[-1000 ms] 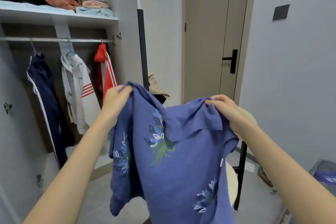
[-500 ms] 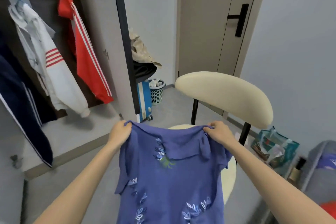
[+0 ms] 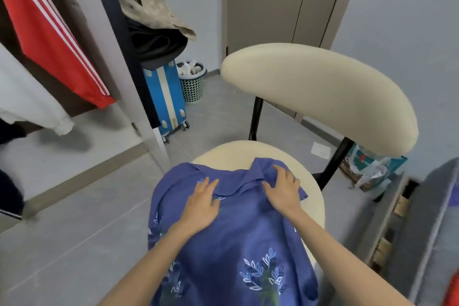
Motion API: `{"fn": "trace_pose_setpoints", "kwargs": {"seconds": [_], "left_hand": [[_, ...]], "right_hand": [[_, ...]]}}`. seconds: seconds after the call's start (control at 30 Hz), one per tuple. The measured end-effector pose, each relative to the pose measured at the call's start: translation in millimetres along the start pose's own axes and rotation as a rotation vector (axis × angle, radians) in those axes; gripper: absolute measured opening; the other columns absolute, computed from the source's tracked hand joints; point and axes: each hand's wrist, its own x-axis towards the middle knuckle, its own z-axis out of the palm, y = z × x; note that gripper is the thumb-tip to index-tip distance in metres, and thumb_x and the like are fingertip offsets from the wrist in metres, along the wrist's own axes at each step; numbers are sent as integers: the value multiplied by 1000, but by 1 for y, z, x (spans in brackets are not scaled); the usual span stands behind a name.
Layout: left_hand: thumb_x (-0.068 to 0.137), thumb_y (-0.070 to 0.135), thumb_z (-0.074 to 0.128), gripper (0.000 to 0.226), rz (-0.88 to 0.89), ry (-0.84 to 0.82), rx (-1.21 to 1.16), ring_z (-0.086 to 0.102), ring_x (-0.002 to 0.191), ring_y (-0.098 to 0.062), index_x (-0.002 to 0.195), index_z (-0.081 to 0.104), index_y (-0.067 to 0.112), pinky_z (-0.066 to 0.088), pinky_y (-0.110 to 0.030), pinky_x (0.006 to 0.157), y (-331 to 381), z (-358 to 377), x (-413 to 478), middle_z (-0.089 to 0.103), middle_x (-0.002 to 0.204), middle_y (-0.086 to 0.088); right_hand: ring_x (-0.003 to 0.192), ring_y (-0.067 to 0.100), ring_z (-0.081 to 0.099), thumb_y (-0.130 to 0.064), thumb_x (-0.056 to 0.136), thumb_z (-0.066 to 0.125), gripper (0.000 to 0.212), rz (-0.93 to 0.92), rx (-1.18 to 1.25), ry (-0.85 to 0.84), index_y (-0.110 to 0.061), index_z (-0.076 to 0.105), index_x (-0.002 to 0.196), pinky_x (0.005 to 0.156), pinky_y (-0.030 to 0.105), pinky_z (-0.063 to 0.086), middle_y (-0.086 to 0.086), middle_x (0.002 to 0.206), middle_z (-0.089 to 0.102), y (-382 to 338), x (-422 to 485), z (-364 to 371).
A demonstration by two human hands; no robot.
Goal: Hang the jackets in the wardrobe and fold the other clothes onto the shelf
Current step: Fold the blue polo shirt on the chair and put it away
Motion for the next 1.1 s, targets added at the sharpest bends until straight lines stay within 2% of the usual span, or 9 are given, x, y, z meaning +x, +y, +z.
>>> {"fn": "trace_pose_setpoints", "kwargs": {"seconds": [0.1, 0.3, 0.47, 0.6, 0.73, 0.83, 0.9, 1.0, 1.1], "left_hand": [[102, 29, 39, 69, -62, -165, 169, -12, 147, -35, 155, -5, 19, 6, -48, 120, 10, 41, -7, -15, 160, -12], [102, 33, 39, 78, -14, 52, 291, -24, 143, -41, 148, -24, 26, 0, -51, 118, 14, 79, -22, -39, 150, -15], [104, 39, 30, 60, 25, 1, 350, -19, 145, -37, 154, 0, 25, -4, -45, 119, 3, 78, -20, -28, 156, -12], [101, 29, 45, 47, 100, 199, 157, 9, 145, -30, 146, 36, 20, 27, -33, 112, 0, 71, -25, 5, 158, -10], [95, 21, 57, 43, -193, 389, -307, 35, 127, -27, 135, 45, 13, 30, -26, 98, 7, 57, -8, 36, 141, -9], [92, 32, 61, 49, -437, 392, -380, 41, 126, -30, 134, 46, 11, 30, -42, 103, 6, 45, 13, 52, 133, -4], [92, 37, 61, 48, -545, 380, -427, 42, 125, -30, 132, 47, 14, 28, -41, 103, 4, 40, 22, 58, 126, 1], [92, 35, 57, 23, -608, 361, -499, 50, 111, -28, 108, 57, 18, 27, -39, 97, -2, 35, 32, 62, 97, 4], [93, 22, 54, 16, -517, 395, -688, 49, 77, -21, 81, 54, 12, 37, -46, 95, -10, 32, 35, 47, 67, 5]], "right_hand": [[128, 37, 28, -31, 90, 61, 67, 190, -69, 48, -12, 27, 144, 97, 44, 37, 17, 141, 33, 29, -20, 14], [110, 37, 47, -36, 92, 59, 39, 210, -142, 168, -5, 50, 114, 87, 44, 41, 15, 117, 51, 72, -40, 19], [103, 37, 54, -24, 101, 39, 27, 168, -169, 76, -3, 56, 107, 83, 41, 43, 15, 115, 51, 77, -26, 9], [101, 38, 50, -9, 95, 45, 12, 161, -137, 183, 0, 51, 101, 78, 41, 41, 18, 112, 49, 78, -21, 0], [108, 29, 52, -6, 90, 55, 21, -76, 63, 136, -3, 57, 111, 88, 35, 41, 11, 112, 59, 59, -4, 3], [119, 19, 50, -27, 95, 56, 39, 57, 330, -86, -13, 51, 132, 100, 33, 41, -1, 125, 57, 29, 13, 11], [114, 12, 48, -36, 95, 55, 54, 195, 541, -234, -17, 38, 142, 90, 26, 41, -7, 128, 50, 13, 23, 15], [108, 13, 48, -37, 92, 62, 68, 270, 616, -306, -17, 26, 147, 88, 28, 43, -4, 135, 46, 5, 36, 22], [100, 14, 56, -29, 91, 64, 49, 252, 556, -166, -16, 38, 130, 87, 30, 47, -4, 114, 55, 5, 38, 29]]}}
